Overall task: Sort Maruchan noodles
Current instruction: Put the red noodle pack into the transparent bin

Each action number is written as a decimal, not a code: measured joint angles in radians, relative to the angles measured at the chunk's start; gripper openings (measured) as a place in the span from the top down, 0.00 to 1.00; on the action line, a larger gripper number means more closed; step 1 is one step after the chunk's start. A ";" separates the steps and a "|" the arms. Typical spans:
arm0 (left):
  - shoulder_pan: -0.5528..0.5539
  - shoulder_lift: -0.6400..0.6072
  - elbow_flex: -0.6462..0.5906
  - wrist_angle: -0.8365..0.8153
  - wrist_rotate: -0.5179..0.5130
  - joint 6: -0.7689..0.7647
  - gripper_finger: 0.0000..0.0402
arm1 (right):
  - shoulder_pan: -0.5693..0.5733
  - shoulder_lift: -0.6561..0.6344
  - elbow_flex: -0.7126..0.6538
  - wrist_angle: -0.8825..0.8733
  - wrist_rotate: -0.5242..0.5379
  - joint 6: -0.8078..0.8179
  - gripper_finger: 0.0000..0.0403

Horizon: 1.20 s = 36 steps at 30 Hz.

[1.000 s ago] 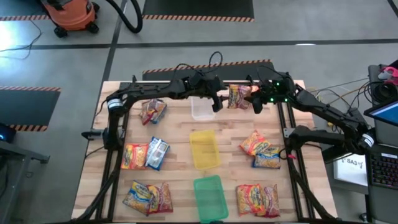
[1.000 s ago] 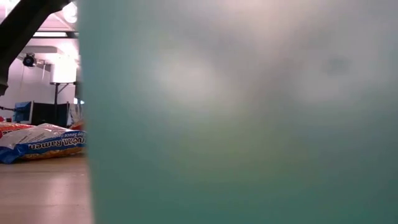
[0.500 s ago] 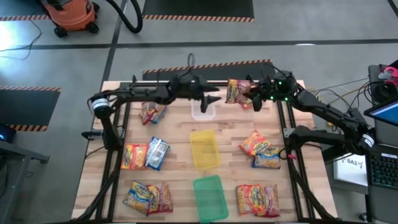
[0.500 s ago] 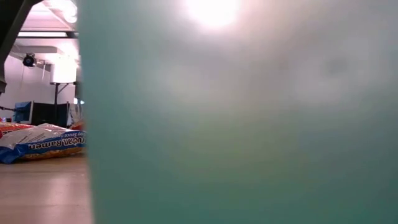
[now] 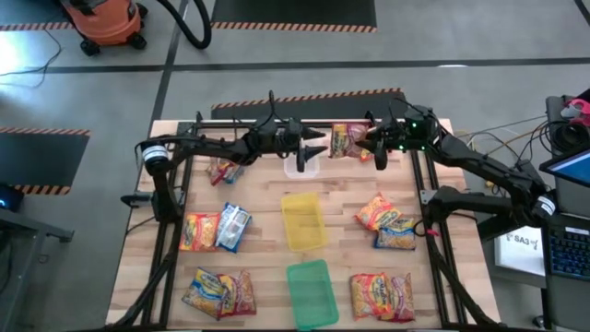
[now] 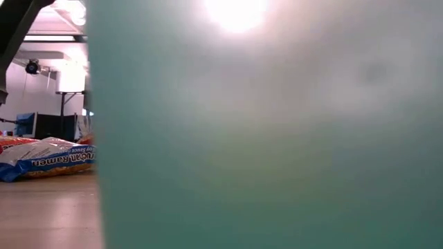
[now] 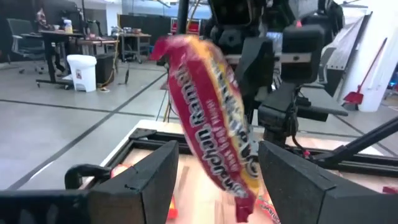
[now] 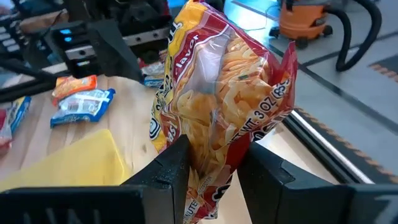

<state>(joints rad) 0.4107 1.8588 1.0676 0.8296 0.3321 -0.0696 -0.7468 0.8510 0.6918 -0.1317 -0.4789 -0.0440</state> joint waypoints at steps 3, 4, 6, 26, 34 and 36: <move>0.000 0.004 0.002 0.011 -0.009 0.013 0.48 | 0.011 0.009 0.000 0.016 0.000 -0.024 0.73; 0.000 0.004 0.003 0.015 -0.009 0.019 0.48 | 0.012 0.011 0.000 0.019 0.000 -0.029 0.73; 0.000 0.004 0.003 0.026 -0.010 0.023 0.48 | 0.012 0.016 0.000 0.032 0.000 -0.038 0.73; -0.002 0.005 0.019 0.053 -0.008 0.008 0.48 | 0.037 0.069 0.000 0.139 -0.041 -0.173 0.73; -0.002 0.005 0.019 0.061 -0.006 -0.021 0.48 | 0.051 0.069 0.000 0.188 -0.045 -0.190 0.73; -0.006 0.005 0.019 0.061 -0.004 -0.034 0.48 | 0.059 0.069 0.000 0.198 -0.044 -0.193 0.73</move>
<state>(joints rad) 0.4048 1.8637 1.0863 0.8909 0.3278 -0.1035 -0.6876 0.9203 0.6918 0.0664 -0.5230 -0.2372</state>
